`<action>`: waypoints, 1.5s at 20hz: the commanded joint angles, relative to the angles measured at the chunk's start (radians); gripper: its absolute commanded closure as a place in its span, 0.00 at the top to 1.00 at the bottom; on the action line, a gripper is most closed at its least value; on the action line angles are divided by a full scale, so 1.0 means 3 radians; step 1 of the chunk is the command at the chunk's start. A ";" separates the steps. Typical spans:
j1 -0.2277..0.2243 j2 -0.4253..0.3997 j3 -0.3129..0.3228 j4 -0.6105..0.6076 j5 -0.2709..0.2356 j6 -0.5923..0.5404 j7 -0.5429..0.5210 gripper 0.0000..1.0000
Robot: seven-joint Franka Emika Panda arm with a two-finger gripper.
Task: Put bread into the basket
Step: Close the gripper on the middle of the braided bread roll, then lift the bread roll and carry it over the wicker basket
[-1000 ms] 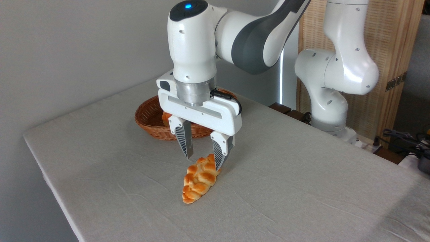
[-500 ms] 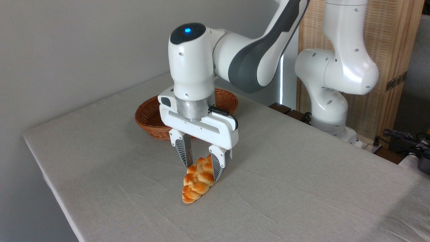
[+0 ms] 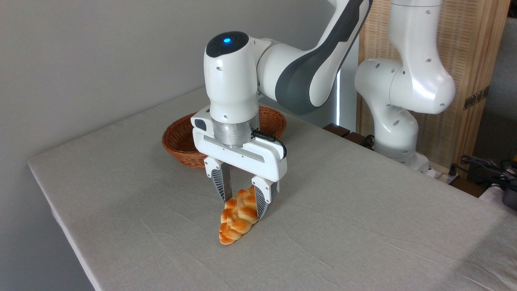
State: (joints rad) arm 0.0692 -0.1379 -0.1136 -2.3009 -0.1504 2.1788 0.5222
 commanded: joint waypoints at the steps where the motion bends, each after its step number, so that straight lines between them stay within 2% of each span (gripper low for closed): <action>1: -0.0021 0.0010 0.0005 -0.0031 -0.0036 0.0044 0.0049 0.39; 5: -0.0021 0.0020 0.0005 -0.0031 -0.0036 0.0039 0.0049 0.26; 6: -0.0021 0.0025 0.0005 -0.0021 -0.0036 0.0034 0.0059 0.18; 7: -0.0021 0.0025 0.0005 -0.0021 -0.0031 0.0034 0.0084 0.16; 10: -0.0021 0.0030 0.0010 -0.0011 -0.0051 0.0019 0.0284 0.14; 16: -0.0021 0.0030 0.0011 0.0035 -0.0051 0.0003 0.0279 0.15; 18: -0.0021 0.0035 0.0011 0.0168 -0.0026 -0.0180 0.0320 0.17; 23: -0.0021 0.0081 0.0021 0.0949 -0.0046 -0.1069 0.0800 0.19; 28: -0.0036 0.0061 -0.0010 0.1359 -0.0041 -0.1571 0.1082 0.19; 30: -0.0062 0.0035 -0.0193 0.1441 -0.0041 -0.1709 0.1061 0.19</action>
State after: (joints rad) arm 0.0629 -0.1352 -0.1172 -1.9416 -0.1505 1.7569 0.8086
